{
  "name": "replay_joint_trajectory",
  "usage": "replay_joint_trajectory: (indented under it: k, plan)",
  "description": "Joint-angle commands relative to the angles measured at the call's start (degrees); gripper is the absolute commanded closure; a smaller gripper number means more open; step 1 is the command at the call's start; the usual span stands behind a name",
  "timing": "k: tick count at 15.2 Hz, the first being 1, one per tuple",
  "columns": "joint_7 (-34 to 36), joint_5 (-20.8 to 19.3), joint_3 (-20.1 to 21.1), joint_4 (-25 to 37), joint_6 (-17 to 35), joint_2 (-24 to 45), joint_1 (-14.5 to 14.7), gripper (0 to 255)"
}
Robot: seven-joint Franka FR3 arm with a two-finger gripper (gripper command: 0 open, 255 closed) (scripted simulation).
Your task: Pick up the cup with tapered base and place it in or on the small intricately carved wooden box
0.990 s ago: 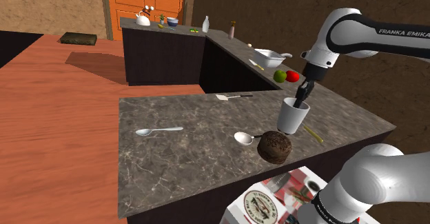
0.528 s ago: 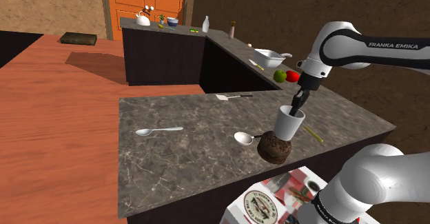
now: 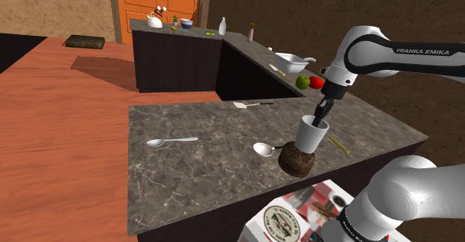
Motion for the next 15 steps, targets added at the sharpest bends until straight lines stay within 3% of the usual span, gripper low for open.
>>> replay_joint_trajectory:
  k: [1, 6, 10, 15]
  plan:
    - [0.0, 0.01, 0.0, -0.02, -0.01, 0.01, 0.0, 0]
    - [0.0, 0.01, 0.0, -0.03, 0.01, 0.01, 0.0, 0]
    - [-0.05, 0.12, 0.05, 7.63, -7.01, 0.65, 0.11, 0]
    - [-0.05, 0.12, 0.05, 7.63, -7.01, 0.65, 0.11, 0]
